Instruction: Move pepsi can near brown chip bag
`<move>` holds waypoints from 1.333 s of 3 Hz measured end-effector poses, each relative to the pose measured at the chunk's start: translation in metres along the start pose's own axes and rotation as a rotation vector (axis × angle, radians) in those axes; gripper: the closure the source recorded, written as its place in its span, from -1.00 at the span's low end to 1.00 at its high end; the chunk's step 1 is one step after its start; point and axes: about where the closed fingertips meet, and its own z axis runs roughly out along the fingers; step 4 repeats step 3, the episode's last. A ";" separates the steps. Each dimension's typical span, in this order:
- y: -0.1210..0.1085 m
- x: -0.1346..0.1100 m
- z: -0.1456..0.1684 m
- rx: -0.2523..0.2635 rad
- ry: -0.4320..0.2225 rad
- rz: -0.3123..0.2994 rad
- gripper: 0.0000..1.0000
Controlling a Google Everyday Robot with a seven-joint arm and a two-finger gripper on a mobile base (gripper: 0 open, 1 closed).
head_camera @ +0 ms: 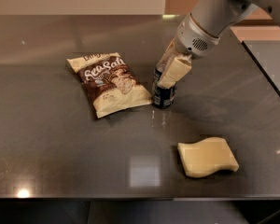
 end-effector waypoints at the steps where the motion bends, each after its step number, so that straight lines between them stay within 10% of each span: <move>1: 0.001 0.002 0.002 0.002 0.001 -0.011 -0.73; 4: 0.001 0.001 0.004 0.001 0.001 -0.012 -1.00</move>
Offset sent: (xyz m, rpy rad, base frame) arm -0.0009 -0.0002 -0.0026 -0.0022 -0.0059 0.0072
